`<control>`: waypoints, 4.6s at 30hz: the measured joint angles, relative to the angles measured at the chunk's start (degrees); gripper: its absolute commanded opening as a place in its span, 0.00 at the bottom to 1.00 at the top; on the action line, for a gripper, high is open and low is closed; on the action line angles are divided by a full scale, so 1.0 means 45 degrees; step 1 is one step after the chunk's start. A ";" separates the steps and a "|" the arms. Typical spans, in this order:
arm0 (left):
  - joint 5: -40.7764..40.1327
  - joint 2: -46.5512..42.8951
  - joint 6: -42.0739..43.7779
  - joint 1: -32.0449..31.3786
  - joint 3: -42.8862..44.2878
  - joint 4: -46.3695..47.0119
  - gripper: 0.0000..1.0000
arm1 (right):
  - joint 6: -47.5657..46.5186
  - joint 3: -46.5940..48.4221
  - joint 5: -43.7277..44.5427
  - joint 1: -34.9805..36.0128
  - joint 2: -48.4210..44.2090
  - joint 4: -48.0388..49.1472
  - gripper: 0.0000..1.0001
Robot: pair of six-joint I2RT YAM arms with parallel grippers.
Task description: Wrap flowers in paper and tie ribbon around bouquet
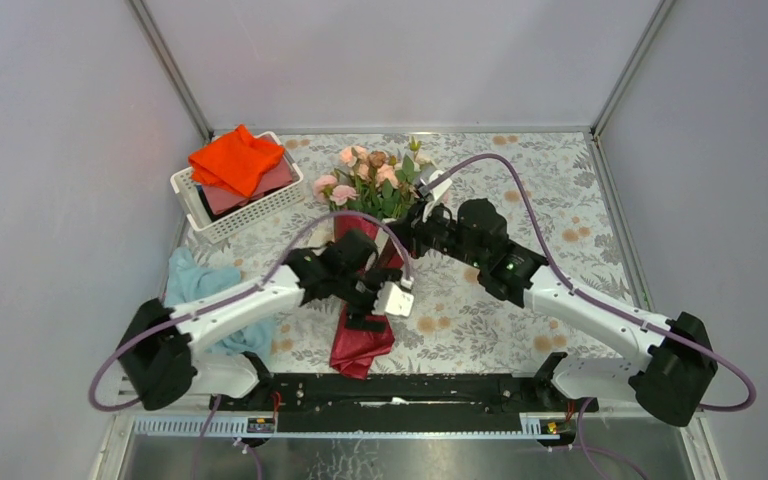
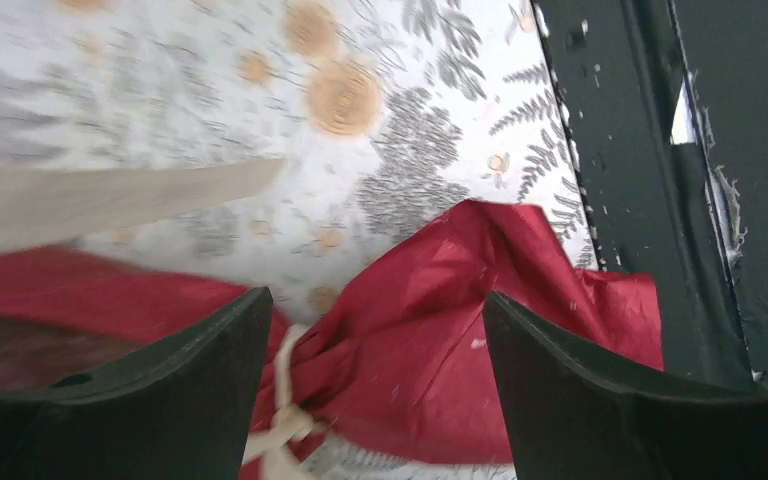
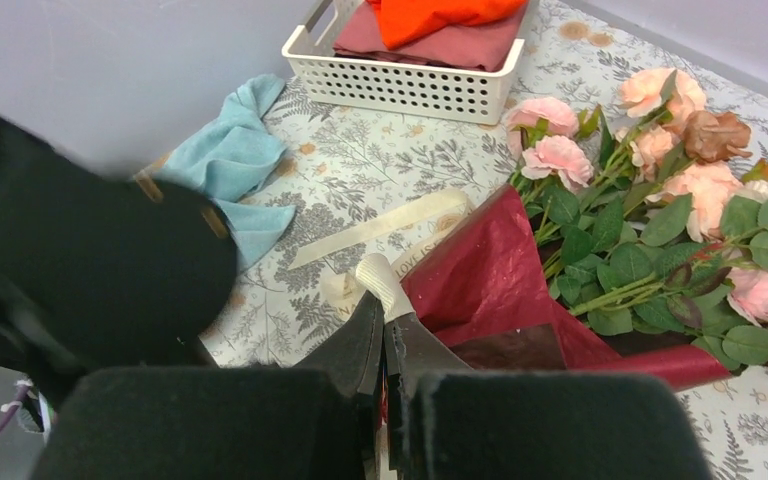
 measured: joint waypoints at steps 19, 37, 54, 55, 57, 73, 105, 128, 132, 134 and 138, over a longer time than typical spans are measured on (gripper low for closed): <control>0.0160 -0.1316 -0.2662 0.3900 0.2297 0.0646 0.89 | -0.0597 -0.0209 -0.1243 -0.0170 -0.0408 -0.0272 0.00; 0.2011 0.0505 -0.6615 0.4881 0.2336 0.2871 0.00 | -0.0831 -0.0010 -0.1719 -0.0947 -0.0597 -0.1583 0.71; 0.2919 0.0306 -1.0710 0.5688 0.1394 0.4915 0.00 | 0.1651 -0.3900 -0.1054 0.2200 0.2827 0.4274 0.39; 0.2992 0.0219 -1.0846 0.5688 0.1394 0.5017 0.00 | 0.1671 -0.3905 -0.0976 0.2278 0.3764 0.4522 0.37; 0.3099 0.0083 -1.1084 0.5688 0.1394 0.5202 0.00 | 0.1647 -0.3905 -0.0869 0.2404 0.4396 0.4843 0.37; 0.4648 0.0024 -1.2492 0.5217 0.1953 0.5260 0.00 | 0.2069 -0.6324 0.1953 0.2637 0.6785 0.9996 0.33; 0.3269 0.0627 -1.0336 0.5144 0.1622 0.5445 0.00 | -0.3502 -0.4027 0.0282 -0.1127 0.0175 0.2297 0.90; -0.0690 0.1059 0.1025 0.4546 -0.1331 0.1025 0.99 | -0.2715 -0.3711 -0.0432 -0.2613 0.1846 0.4537 0.00; -0.1467 0.1491 0.1098 0.3623 -0.1855 0.2069 0.67 | -0.2492 -0.3900 -0.0253 -0.2618 0.1647 0.4522 0.00; -0.2040 0.1540 0.0923 0.3541 -0.1875 0.2832 0.14 | -0.2424 -0.4070 0.0019 -0.2633 0.1355 0.4488 0.00; -0.3536 0.1768 0.0685 0.3589 -0.1987 0.3531 0.00 | -0.2336 -0.4493 0.1035 -0.2919 0.0481 0.4381 0.00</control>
